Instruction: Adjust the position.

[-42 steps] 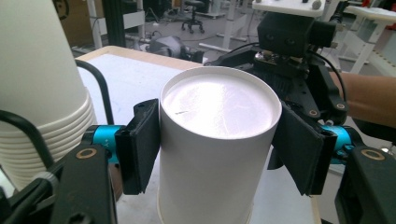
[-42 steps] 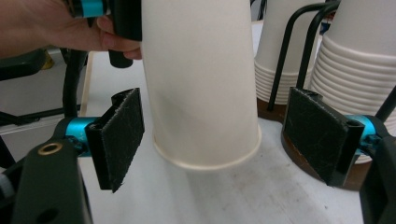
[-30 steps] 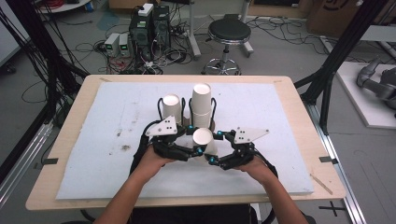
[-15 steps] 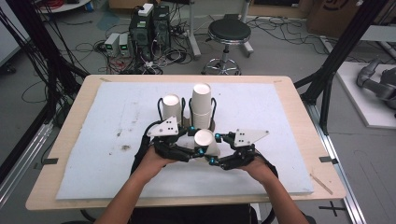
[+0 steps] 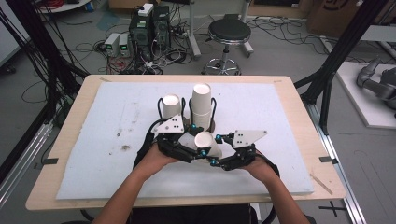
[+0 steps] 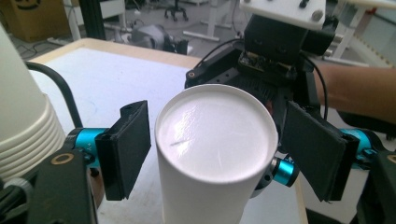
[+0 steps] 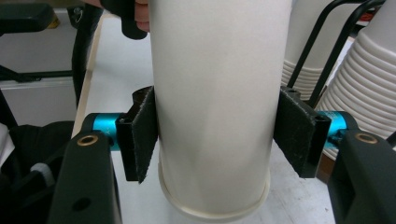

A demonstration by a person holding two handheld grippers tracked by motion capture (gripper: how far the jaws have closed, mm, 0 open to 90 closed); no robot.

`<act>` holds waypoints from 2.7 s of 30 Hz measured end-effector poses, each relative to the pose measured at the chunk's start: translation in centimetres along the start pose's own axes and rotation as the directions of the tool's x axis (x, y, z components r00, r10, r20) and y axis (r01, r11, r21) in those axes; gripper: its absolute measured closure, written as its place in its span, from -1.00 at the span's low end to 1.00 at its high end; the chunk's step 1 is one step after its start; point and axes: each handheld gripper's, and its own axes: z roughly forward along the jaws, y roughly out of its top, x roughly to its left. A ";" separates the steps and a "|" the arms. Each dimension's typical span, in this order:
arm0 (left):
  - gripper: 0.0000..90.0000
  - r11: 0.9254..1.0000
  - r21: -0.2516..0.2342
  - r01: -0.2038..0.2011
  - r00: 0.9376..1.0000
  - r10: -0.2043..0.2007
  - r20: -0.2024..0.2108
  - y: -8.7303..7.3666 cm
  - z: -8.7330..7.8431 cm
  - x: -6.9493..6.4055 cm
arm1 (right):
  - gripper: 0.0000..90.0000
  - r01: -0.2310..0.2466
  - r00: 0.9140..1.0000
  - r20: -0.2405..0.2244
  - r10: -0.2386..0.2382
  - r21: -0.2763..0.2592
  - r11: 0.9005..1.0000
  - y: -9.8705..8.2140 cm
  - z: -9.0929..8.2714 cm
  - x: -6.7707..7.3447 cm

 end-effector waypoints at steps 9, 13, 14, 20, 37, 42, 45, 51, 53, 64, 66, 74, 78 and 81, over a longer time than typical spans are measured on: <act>-0.21 1.000 -0.027 -0.005 1.000 0.006 0.023 -0.1 -0.2 -0.1 | -0.62 -0.097 0.995 -0.010 0.096 -0.065 0.993 0.0 -0.1 0.0; -0.21 0.994 -0.097 0.040 0.999 -0.037 0.032 0.0 -0.8 0.2 | -0.62 -0.095 0.995 -0.005 0.095 -0.066 0.993 -0.2 0.1 0.0; -0.21 0.993 -0.105 0.051 0.998 -0.048 0.033 -0.1 -0.9 0.3 | -0.62 -0.091 0.996 -0.003 0.091 -0.057 0.994 -0.2 0.2 0.1; -0.22 0.993 -0.090 0.081 0.996 -0.078 0.033 -0.6 -1.1 0.6 | -0.27 -0.025 1.000 0.000 0.025 -0.032 0.999 -0.2 -0.1 0.0; -0.31 0.998 -0.037 0.048 0.997 -0.046 0.065 -1.1 -0.7 0.5 | -0.21 0.016 0.999 -0.053 -0.015 0.016 1.000 0.0 -0.6 -0.2; -0.23 0.998 -0.054 0.035 0.997 -0.031 0.075 -1.0 -0.9 0.4 | -0.36 -0.032 0.997 -0.075 0.033 0.002 0.999 -0.1 -0.7 -0.3; -0.23 0.995 -0.090 0.043 0.997 -0.036 0.074 -1.0 -1.4 0.6 | -0.66 -0.112 0.992 -0.067 0.108 -0.064 0.992 -0.2 -0.9 -0.4; -0.23 0.991 -0.126 0.046 0.995 -0.034 0.093 -1.0 -1.9 0.6 | -0.66 -0.133 0.989 -0.072 0.126 -0.099 0.986 -0.2 -1.1 -0.6; -0.23 0.990 -0.133 0.046 0.993 -0.032 0.111 -1.1 -1.8 0.5 | -0.66 -0.121 0.990 -0.083 0.113 -0.094 0.988 -0.1 -0.8 -0.3; -0.41 0.993 -0.110 0.050 0.996 -0.041 0.085 -1.4 -2.4 0.3 | -0.35 -0.053 0.992 -0.117 0.044 -0.072 0.996 -0.1 -0.5 0.0; -0.47 0.993 -0.111 0.049 0.996 -0.040 0.082 -1.4 -2.7 0.3 | -0.33 -0.048 0.993 -0.114 0.040 -0.065 0.997 -0.2 -0.5 0.0; -0.31 0.997 -0.079 0.017 0.991 -0.006 0.134 -1.6 -2.6 0.2 | -0.32 -0.020 0.992 -0.129 0.015 -0.035 0.999 0.0 -0.2 0.2; -0.23 0.994 -0.104 0.025 0.990 -0.009 0.143 -1.9 -2.7 0.3 | -0.42 -0.041 0.990 -0.139 0.035 -0.036 0.999 0.1 -0.2 0.3; -0.23 0.988 -0.149 0.038 0.988 -0.016 0.151 -1.9 -3.1 0.4 | -0.65 -0.111 0.987 -0.121 0.105 -0.045 0.993 0.0 -0.1 0.2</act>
